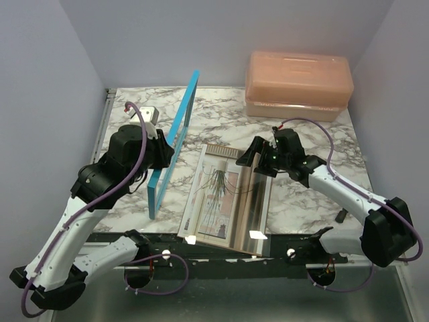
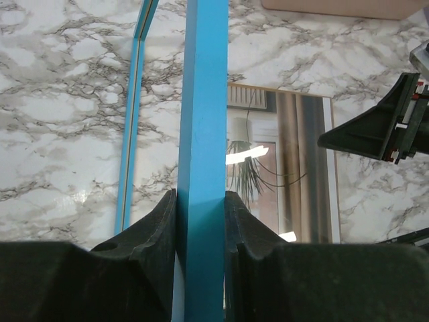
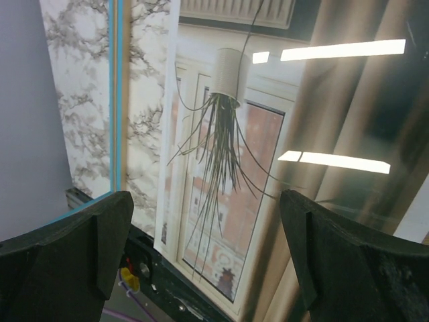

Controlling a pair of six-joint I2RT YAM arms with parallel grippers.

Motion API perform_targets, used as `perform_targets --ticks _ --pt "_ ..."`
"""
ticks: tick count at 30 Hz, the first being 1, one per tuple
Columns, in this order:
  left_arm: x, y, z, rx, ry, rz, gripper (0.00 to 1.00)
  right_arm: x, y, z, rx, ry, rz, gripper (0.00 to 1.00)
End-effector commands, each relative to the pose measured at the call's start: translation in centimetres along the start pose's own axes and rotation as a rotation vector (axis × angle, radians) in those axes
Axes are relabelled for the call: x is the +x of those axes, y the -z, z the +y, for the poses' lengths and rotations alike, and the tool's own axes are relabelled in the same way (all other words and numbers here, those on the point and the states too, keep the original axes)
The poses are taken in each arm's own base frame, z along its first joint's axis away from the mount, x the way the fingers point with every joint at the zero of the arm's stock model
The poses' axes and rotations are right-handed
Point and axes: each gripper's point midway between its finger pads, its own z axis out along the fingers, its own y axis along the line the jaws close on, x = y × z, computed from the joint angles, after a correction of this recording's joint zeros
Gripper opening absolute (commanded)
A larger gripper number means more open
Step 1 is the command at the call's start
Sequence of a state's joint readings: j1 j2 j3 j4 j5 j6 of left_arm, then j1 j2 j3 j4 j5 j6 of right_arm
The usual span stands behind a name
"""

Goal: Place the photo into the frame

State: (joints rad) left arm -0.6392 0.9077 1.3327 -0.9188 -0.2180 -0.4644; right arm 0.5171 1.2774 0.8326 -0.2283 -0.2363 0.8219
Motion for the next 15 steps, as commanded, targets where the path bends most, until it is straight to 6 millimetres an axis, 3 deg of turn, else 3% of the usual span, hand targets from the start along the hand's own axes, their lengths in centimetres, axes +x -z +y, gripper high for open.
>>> perform_targets --ticks 1,15 --pt "-0.6 0.2 -2.6 0.172 0.135 -0.014 0.0 0.5 -0.3 -3.0 0.114 0.025 -0.006 1.0" --pt "-1.1 -0.2 0.0 0.213 0.296 -0.05 0.0 1.3 0.1 -7.1 0.282 0.048 -0.008 1.0"
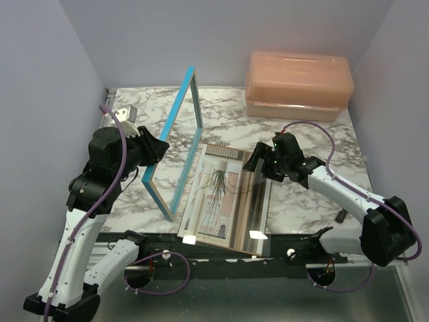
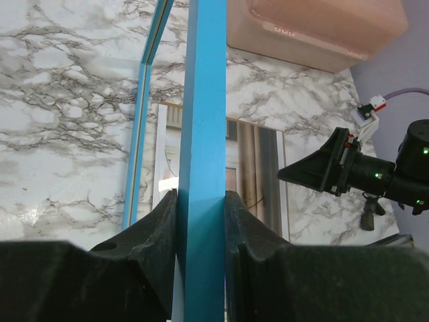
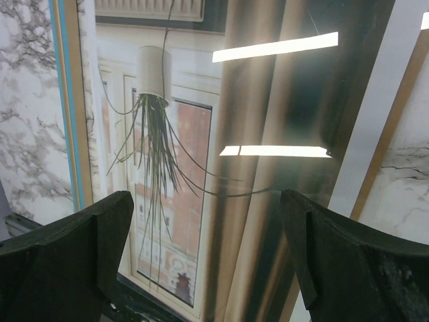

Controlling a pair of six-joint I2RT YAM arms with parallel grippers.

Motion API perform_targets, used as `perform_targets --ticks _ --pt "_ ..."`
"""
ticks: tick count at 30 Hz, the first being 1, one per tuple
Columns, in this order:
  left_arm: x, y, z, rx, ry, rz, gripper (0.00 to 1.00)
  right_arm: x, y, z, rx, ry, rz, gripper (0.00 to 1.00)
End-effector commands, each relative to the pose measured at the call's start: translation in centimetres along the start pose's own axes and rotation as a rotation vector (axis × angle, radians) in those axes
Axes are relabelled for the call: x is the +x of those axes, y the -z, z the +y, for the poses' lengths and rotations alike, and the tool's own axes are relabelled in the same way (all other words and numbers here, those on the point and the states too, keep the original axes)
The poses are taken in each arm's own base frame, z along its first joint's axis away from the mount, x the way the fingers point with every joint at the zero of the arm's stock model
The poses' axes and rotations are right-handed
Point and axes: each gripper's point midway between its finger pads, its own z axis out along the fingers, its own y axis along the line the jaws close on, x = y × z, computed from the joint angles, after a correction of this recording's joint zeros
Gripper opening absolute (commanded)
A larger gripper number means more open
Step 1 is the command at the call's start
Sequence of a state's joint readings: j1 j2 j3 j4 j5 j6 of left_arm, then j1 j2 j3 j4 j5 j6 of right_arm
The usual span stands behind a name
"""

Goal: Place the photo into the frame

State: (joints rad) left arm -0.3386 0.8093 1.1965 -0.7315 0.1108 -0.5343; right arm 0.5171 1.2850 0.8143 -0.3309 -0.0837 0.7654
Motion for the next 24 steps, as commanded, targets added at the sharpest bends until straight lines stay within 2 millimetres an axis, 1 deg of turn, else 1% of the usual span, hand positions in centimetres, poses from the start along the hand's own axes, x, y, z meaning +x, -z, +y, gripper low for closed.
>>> perform_targets --ticks 1,3,6,12,15,17,20,24 --pt "0.8 0.0 -0.9 0.09 0.115 0.062 0.0 1.2 -0.4 -2.6 0.091 0.015 0.017 1.0" --pt "0.8 -0.1 -0.4 0.093 0.132 0.07 0.0 1.6 -0.5 -3.1 0.102 0.003 0.027 1.0" --pt "0.9 -0.5 0.8 0.068 0.152 0.078 0.0 2.4 -0.8 -3.9 0.086 -0.039 0.067 1.0" --pt "2.2 -1.6 3.5 0.041 0.196 0.109 0.0 3.4 -1.1 -5.3 0.071 -0.112 0.11 1.0" --pt "2.9 -1.8 5.1 0.003 0.199 0.117 0.0 3.8 -1.1 -6.6 0.103 -0.148 0.118 1.0" --pt "3.2 -1.9 6.0 -0.015 0.213 0.119 0.0 4.0 -1.0 -7.7 0.123 -0.18 0.122 1.0" --pt "4.0 -2.3 7.0 -0.012 0.245 0.133 0.0 4.2 -0.9 -8.6 0.143 -0.202 0.123 1.0" --pt "5.2 -2.8 7.9 -0.02 0.264 0.157 0.0 3.8 -0.7 -9.1 0.163 -0.207 0.107 1.0"
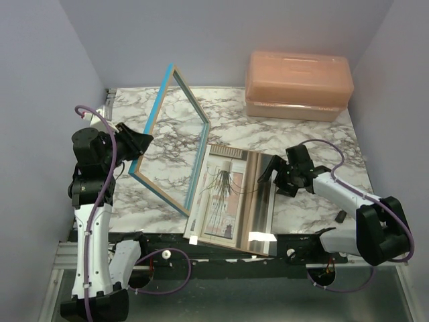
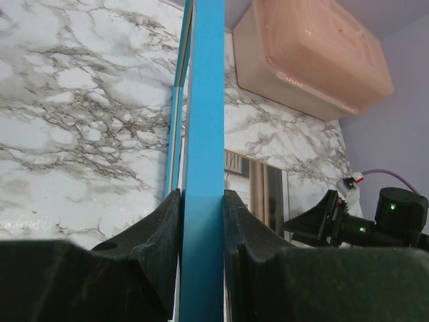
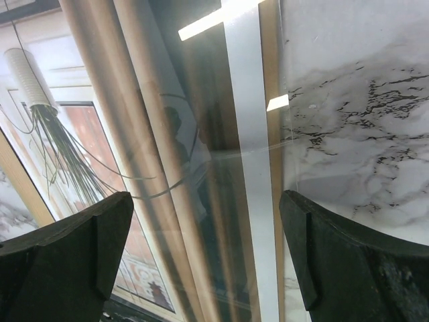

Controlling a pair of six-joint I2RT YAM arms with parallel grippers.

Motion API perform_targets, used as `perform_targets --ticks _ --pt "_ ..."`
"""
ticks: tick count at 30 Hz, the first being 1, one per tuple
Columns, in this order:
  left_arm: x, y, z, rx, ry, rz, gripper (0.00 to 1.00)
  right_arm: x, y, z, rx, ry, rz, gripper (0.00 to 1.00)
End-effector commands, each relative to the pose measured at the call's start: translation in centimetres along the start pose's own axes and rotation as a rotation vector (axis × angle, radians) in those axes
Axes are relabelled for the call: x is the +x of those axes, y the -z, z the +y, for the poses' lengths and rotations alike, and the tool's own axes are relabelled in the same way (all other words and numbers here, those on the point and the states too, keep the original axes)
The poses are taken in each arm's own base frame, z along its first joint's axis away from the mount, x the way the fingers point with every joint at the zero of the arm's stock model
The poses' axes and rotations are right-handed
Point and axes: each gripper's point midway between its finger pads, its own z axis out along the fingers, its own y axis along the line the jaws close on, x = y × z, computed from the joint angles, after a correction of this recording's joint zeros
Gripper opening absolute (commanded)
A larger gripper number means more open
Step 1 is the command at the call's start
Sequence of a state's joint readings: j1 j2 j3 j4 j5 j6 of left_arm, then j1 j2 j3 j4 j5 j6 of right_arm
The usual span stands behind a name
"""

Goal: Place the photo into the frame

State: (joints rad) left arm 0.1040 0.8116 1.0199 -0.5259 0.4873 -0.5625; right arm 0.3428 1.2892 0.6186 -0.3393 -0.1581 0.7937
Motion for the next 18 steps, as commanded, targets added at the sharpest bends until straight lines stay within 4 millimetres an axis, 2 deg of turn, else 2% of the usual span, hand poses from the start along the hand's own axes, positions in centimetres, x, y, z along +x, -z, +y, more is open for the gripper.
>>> perform_targets --ticks 1,8,13,18 --pt "6.9 -0.5 2.9 -0.042 0.107 0.241 0.0 -0.2 0.3 -0.3 0.005 -0.018 -0.01 1.0" --pt "8.9 -0.7 4.9 -0.097 0.115 0.28 0.0 -2.1 1.0 -0.3 0.047 0.002 -0.076 1.0" --pt "10.6 -1.1 6.3 -0.119 0.134 0.308 0.0 -3.7 2.0 0.5 0.059 0.033 -0.118 1.0" --pt "11.2 -1.5 7.5 -0.155 0.12 0.321 0.0 -4.9 2.6 0.8 0.08 0.066 -0.148 1.0"
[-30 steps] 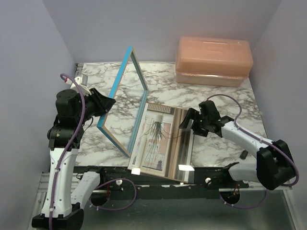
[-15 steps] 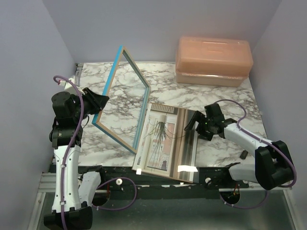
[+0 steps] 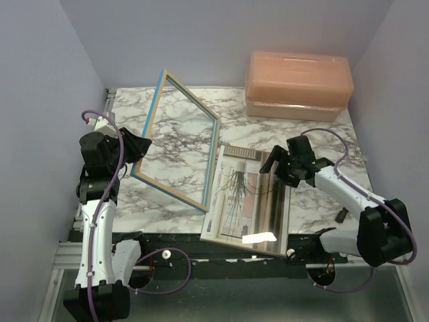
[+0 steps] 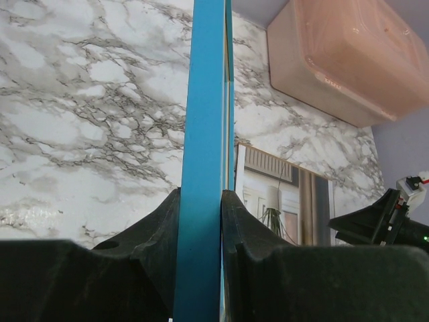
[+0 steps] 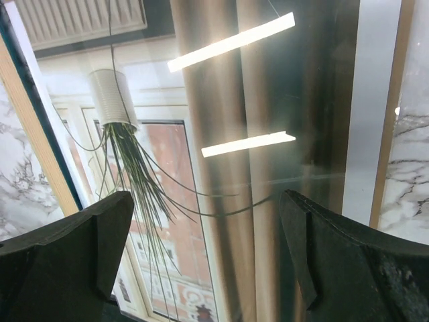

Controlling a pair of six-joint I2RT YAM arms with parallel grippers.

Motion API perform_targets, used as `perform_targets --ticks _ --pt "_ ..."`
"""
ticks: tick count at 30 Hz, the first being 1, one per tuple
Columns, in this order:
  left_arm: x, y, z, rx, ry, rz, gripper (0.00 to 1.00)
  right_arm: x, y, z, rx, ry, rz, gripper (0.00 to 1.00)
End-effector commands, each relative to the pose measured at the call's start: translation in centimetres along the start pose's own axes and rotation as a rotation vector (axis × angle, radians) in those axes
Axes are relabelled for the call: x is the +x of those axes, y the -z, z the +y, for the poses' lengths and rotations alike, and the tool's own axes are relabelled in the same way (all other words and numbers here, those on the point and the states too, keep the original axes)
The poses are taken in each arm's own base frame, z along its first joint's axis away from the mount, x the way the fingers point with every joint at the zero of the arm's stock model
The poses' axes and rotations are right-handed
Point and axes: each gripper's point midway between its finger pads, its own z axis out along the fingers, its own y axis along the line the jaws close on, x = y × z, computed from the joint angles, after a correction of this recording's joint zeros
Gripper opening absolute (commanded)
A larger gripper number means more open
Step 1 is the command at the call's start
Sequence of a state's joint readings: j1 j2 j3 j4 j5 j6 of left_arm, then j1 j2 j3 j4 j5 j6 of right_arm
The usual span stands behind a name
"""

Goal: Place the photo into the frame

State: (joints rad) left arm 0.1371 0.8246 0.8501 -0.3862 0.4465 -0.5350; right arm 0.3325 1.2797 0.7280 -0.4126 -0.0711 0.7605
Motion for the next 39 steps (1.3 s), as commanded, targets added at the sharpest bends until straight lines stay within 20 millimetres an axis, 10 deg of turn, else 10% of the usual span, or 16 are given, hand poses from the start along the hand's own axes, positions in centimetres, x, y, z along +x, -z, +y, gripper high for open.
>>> perform_targets --ticks 1,39 --pt "9.0 0.6 3.1 -0.092 0.1 0.328 0.0 -1.7 1.0 -0.3 0.047 0.042 -0.053 1.0" --pt "2.9 -2.5 12.3 -0.349 0.076 0.273 0.0 2.7 -1.0 3.4 -0.248 0.112 0.156 0.98"
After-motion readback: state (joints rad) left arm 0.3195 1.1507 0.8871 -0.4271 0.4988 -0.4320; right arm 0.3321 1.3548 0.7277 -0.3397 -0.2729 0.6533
